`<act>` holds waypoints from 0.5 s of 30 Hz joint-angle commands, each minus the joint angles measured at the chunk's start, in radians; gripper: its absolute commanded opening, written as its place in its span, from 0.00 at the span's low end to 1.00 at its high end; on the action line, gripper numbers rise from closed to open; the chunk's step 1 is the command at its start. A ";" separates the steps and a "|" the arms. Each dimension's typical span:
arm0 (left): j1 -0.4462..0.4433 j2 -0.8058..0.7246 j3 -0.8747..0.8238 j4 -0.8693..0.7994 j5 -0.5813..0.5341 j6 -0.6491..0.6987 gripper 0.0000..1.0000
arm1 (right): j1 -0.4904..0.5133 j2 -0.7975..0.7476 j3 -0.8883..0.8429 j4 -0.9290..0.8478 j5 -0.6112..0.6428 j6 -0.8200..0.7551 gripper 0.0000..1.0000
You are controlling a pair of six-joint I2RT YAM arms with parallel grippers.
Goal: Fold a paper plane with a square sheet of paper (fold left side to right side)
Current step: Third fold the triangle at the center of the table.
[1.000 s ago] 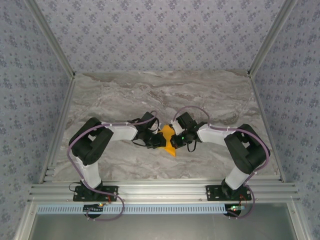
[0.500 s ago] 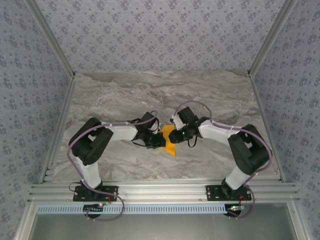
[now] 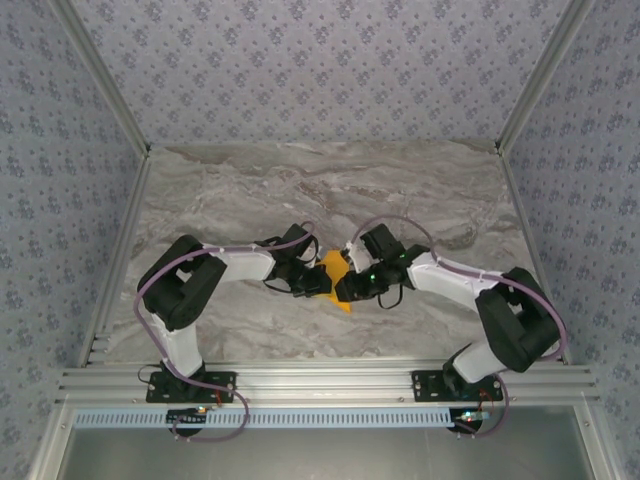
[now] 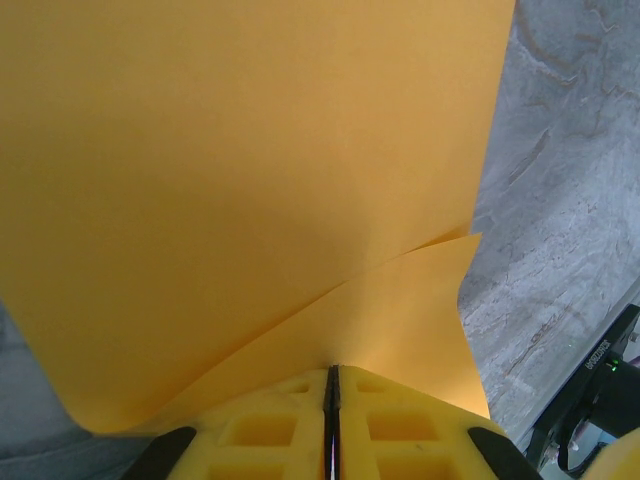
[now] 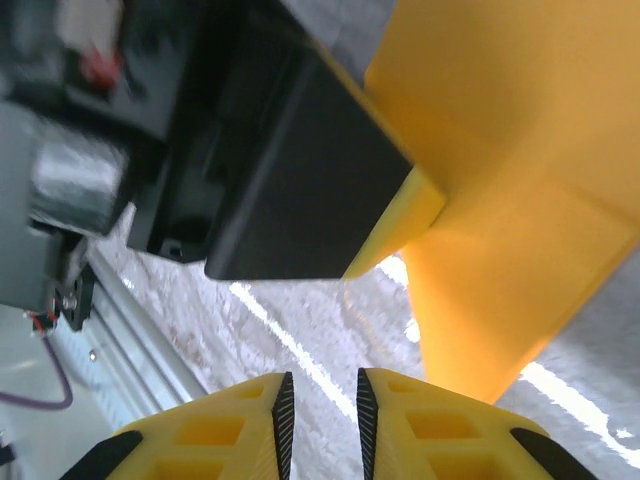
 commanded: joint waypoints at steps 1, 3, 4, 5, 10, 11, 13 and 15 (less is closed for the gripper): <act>0.000 0.044 -0.008 -0.077 -0.079 0.012 0.10 | 0.006 0.040 -0.012 0.009 -0.050 0.035 0.27; 0.001 0.044 -0.007 -0.077 -0.079 0.013 0.10 | 0.006 0.062 -0.012 0.011 -0.038 0.032 0.27; 0.002 0.044 -0.007 -0.079 -0.079 0.014 0.10 | 0.005 0.071 -0.010 0.011 -0.036 0.030 0.27; 0.001 0.043 -0.008 -0.078 -0.079 0.013 0.10 | 0.008 0.080 -0.010 0.009 -0.033 0.031 0.27; 0.002 0.044 -0.007 -0.082 -0.080 0.016 0.10 | 0.013 0.109 -0.009 -0.016 -0.005 0.014 0.27; 0.001 0.046 -0.007 -0.080 -0.080 0.016 0.09 | 0.013 0.112 -0.009 -0.020 0.001 0.011 0.27; 0.001 0.045 -0.005 -0.083 -0.079 0.017 0.09 | 0.013 0.115 -0.010 -0.031 0.018 0.007 0.27; 0.002 0.045 -0.006 -0.083 -0.080 0.018 0.09 | 0.014 0.116 -0.009 -0.039 0.033 0.003 0.27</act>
